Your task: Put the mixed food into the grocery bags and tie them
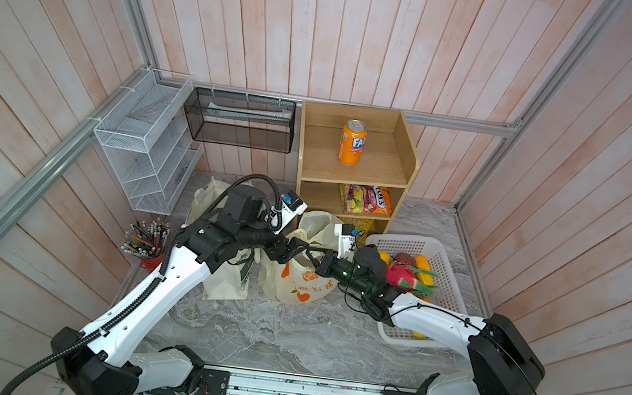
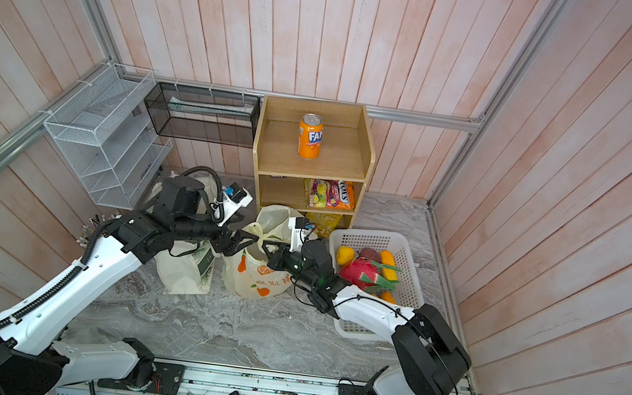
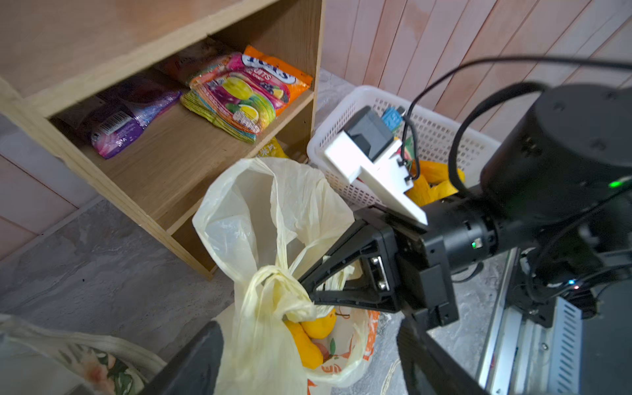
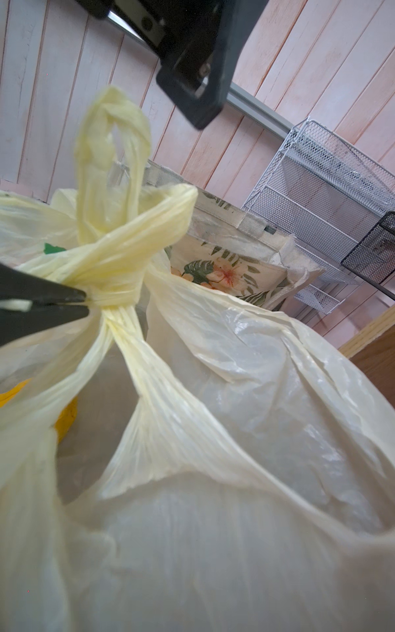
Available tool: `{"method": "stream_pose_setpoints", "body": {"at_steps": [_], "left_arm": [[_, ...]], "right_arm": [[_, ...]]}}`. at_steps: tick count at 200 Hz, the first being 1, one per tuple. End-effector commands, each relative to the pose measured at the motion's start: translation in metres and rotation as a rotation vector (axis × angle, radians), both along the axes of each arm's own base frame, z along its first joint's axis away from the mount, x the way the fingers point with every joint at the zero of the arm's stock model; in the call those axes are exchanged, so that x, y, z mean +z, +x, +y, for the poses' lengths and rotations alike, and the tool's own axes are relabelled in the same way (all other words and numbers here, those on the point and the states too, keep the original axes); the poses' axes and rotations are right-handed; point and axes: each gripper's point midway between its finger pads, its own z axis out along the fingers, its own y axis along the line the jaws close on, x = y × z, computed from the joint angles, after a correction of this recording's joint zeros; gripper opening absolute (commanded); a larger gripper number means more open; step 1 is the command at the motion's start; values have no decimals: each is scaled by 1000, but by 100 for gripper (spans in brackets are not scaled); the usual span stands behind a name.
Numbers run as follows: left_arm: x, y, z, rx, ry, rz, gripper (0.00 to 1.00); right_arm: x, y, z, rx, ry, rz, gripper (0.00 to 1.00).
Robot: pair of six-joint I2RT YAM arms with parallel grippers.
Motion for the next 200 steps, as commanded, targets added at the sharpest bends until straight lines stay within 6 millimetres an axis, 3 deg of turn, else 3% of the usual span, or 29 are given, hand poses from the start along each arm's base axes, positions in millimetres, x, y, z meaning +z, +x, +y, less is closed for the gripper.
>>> {"method": "stream_pose_setpoints", "body": {"at_steps": [1,83,141,162,200], "left_arm": [[-21,9,3,34,84,-7,84],[-26,33,-2,78,97,-48,86],[-45,40,-7,70,104,-19,84],[-46,39,-10,62,93,-20,71],[-45,41,-17,42,62,-16,25]], "right_arm": [[-4,1,0,3,2,0,0],[-6,1,-2,2,2,4,0],[-7,0,-2,4,6,6,0],[-7,0,-3,3,6,8,0],[-7,-1,-4,3,10,7,0]]}}
